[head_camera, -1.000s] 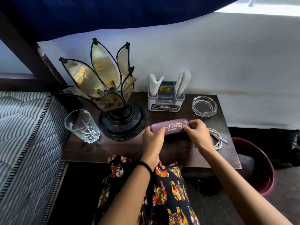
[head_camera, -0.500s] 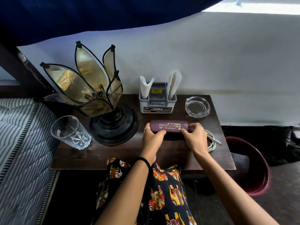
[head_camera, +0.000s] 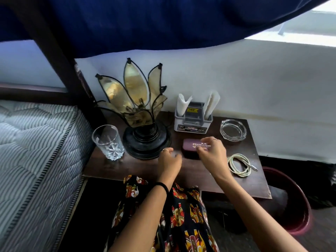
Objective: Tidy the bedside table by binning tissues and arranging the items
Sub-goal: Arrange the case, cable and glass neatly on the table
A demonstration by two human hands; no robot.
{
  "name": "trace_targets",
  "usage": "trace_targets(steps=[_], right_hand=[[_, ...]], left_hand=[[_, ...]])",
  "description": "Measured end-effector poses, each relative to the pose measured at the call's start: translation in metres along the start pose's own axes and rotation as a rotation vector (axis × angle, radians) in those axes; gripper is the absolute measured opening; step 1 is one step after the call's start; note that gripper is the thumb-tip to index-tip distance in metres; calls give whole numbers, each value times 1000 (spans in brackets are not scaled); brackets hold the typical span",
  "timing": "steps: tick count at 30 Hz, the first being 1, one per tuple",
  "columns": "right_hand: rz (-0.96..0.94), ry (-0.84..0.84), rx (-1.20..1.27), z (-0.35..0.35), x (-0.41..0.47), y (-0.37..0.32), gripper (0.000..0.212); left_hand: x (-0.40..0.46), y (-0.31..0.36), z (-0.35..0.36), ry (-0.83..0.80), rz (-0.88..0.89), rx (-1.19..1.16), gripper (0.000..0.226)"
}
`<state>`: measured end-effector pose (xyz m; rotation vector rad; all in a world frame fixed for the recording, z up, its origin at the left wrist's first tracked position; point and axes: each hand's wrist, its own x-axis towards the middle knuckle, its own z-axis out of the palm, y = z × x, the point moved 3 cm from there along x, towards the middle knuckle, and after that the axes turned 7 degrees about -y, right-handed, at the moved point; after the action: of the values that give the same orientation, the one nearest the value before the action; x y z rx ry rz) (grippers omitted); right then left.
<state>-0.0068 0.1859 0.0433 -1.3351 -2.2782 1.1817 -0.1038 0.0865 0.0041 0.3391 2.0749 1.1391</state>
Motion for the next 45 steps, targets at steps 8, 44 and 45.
trace_targets(steps=[8, 44, 45], right_hand=[[-592, -276, -135, 97, -58, -134, 33], [-713, -291, -335, 79, -71, -68, 76], [-692, -264, -335, 64, -71, -61, 76]], left_hand=[[-33, -39, -84, 146, 0, 600, 40], [-22, -91, -135, -19, -285, 711, 67], [-22, -88, -131, -28, -278, 707, 67]])
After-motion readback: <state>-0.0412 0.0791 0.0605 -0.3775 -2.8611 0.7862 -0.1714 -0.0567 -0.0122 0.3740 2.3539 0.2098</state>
